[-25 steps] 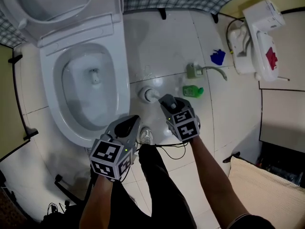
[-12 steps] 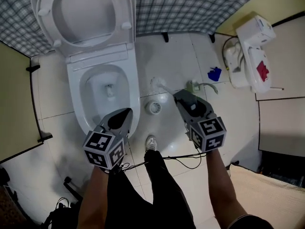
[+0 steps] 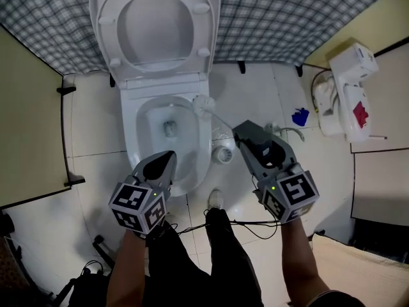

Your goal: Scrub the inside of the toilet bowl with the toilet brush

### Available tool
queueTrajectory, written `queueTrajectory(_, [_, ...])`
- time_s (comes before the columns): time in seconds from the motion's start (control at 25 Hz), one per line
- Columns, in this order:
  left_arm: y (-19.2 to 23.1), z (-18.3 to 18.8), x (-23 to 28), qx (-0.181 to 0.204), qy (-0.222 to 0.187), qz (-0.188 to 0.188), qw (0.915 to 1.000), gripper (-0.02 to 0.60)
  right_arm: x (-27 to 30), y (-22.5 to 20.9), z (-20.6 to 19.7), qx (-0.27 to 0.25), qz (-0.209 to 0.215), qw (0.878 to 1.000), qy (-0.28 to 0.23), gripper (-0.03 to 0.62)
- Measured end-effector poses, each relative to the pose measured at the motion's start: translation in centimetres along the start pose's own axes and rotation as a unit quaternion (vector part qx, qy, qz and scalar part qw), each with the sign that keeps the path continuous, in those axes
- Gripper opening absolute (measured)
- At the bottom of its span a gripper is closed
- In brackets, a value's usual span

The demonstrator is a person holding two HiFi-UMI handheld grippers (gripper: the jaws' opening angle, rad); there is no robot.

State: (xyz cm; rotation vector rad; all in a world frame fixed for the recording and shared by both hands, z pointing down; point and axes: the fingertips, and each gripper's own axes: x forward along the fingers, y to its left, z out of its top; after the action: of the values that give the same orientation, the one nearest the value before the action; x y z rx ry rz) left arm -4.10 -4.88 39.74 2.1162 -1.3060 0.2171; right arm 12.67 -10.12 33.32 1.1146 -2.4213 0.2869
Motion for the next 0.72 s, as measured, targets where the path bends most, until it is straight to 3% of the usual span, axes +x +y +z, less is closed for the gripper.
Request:
queueTrajectory(0.36, [5.2,-5.7,-1.5,-0.035,0.022,0.035,0.9985,0.008,7.4,7.4,-6.6,0.034,0.064,0.996,0.049,0.202])
queueTrajectory(0.72, [7.9,-9.5,-0.9,-0.062,0.028,0.044,0.9967,0.008,13.5,10.1,-11.1,0.085,0.062,0.993,0.061,0.202])
